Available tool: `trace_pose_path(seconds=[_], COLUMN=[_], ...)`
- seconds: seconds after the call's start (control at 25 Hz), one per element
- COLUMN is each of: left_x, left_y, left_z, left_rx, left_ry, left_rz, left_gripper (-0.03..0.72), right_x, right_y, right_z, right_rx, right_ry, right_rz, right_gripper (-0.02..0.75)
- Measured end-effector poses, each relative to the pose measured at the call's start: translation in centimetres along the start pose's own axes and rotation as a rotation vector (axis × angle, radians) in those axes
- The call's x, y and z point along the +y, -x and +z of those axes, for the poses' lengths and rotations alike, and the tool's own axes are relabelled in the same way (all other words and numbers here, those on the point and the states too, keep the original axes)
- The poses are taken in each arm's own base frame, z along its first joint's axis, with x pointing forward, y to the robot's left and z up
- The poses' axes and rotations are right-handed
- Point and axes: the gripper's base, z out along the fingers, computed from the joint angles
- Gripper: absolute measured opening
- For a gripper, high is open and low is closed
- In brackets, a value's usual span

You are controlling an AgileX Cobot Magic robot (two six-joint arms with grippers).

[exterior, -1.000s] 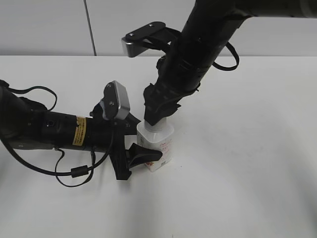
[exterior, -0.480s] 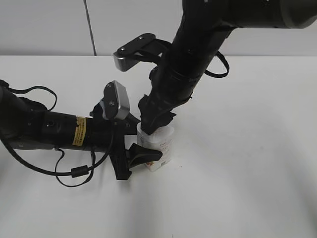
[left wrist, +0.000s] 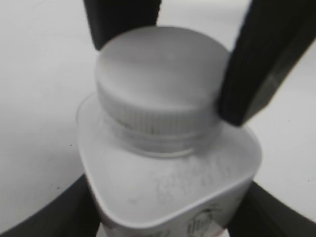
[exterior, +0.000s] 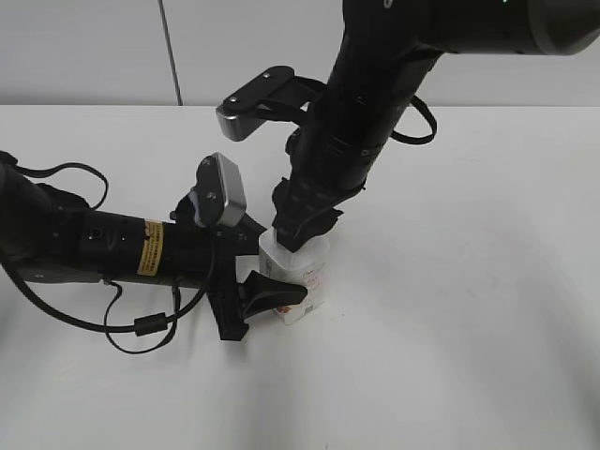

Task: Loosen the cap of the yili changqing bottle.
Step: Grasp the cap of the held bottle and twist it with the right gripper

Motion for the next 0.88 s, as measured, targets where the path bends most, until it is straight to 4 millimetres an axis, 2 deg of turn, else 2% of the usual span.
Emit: trace_pose_path(seconds=[0.36, 0.68, 0.88], left_x=[-0.02, -0.03, -0.02], left_y=[0.01, 0.00, -0.01], left_z=[0.02, 0.02, 0.02], left_rx=[0.000, 0.001, 0.002], left_ry=[-0.001, -0.001, -0.001], left_rz=[0.000, 0.003, 0.002], left_gripper=[0.436, 0.436, 0.436], right_x=[-0.10, -0.13, -0.19], right_y=[-0.08, 0.00, 0.10], right_z=[0.00, -0.04, -0.07], right_rx=[0.009, 0.007, 0.000], right_ry=[-0.010, -0.013, -0.024], right_rz=[-0.067, -0.577, -0.792], right_gripper=[0.389, 0.388, 0.385])
